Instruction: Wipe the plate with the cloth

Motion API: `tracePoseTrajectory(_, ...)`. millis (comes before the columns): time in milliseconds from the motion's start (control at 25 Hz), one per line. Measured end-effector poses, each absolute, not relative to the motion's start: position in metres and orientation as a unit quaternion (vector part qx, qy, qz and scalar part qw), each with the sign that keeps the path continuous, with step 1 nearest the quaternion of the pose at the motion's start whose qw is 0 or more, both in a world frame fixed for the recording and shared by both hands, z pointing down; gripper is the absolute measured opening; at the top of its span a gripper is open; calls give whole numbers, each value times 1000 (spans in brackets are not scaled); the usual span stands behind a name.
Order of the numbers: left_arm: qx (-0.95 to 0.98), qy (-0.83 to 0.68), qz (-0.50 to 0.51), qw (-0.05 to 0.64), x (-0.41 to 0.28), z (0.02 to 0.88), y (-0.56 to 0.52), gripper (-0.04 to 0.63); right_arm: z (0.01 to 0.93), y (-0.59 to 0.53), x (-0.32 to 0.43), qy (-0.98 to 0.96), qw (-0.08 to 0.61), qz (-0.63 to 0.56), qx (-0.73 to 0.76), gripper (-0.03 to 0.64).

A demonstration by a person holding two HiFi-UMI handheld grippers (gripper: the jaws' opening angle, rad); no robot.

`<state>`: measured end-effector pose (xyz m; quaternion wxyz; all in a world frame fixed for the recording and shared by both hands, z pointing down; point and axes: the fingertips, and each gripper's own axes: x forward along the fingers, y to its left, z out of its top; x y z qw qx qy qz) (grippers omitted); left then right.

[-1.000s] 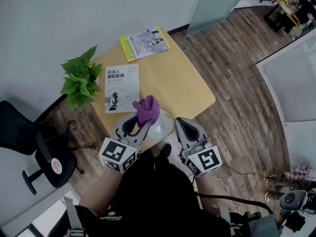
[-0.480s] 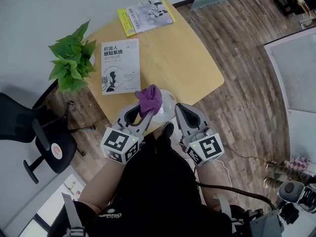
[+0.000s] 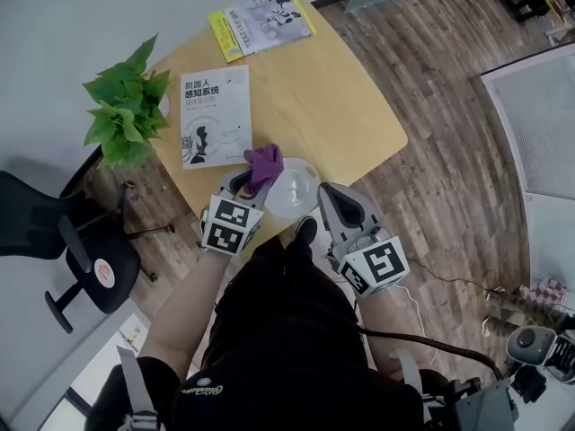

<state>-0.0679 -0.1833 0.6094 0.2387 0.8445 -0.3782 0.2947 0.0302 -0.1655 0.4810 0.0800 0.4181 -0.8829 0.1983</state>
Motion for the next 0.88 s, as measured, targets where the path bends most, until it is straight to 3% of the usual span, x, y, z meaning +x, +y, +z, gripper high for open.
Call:
tracePoseTrajectory(280,835,-338,369,231,-64,641,-180,120,483,-166,39,-880,79,201,423,0)
tracePoseTrajectory(520,827,-312,435,172,-67,650,-172,120,484,-167,47,-876,75,204,429,0)
tracePoseTrajectory(880,825,-291,463,143,-64,653,-167,120,485,-167,50,-875,73,207,432,0)
